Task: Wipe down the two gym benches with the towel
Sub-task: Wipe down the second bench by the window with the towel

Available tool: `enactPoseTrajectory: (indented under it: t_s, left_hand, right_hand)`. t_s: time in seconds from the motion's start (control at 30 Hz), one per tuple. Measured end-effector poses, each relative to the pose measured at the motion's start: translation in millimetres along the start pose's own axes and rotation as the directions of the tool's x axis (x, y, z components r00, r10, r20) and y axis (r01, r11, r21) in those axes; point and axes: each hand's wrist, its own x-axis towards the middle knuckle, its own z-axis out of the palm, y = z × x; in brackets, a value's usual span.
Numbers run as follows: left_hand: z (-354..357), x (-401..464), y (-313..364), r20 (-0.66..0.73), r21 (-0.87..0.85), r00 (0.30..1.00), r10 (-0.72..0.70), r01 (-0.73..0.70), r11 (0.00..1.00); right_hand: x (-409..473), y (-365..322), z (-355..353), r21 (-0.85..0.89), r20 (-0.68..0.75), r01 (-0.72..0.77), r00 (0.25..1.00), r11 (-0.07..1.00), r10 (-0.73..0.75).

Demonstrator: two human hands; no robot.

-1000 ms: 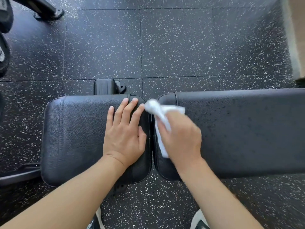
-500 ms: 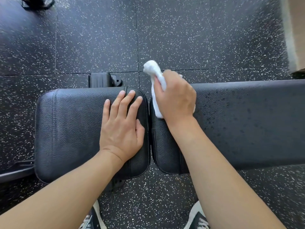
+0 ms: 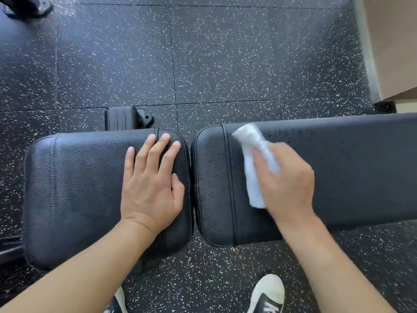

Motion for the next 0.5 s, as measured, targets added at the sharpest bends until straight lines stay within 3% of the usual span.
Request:
enactPoseTrajectory:
  t_s: [0.07, 0.13, 0.3, 0.4, 0.5]
  left_hand:
    - [0, 0, -1, 0.001, 0.002, 1.000, 0.000, 0.000, 1.000]
    - [1, -1, 0, -0.001, 0.008, 1.000, 0.000, 0.000, 1.000]
    - [1, 0, 0, 0.011, 0.014, 1.000, -0.005, 0.005, 1.000]
    - [-2, 0, 2, 0.012, 0.007, 1.000, -0.012, 0.011, 1.000]
    - [-2, 1, 2, 0.020, 0.006, 1.000, -0.010, 0.009, 1.000]
  right_hand:
    - [26, 5, 6, -0.039, -0.037, -0.118, 0.993, 0.992, 0.116]
    - [42, -4, 25, -0.113, -0.040, -0.135, 0.991, 0.984, 0.131]
    - [46, -48, 64, -0.130, -0.023, 0.077, 0.997, 0.989, -0.080]
    - [51, -28, 54, -0.102, 0.036, 0.236, 0.972, 0.966, -0.233]
    - [70, 11, 34, -0.153, 0.011, 0.112, 0.994, 0.982, -0.112]
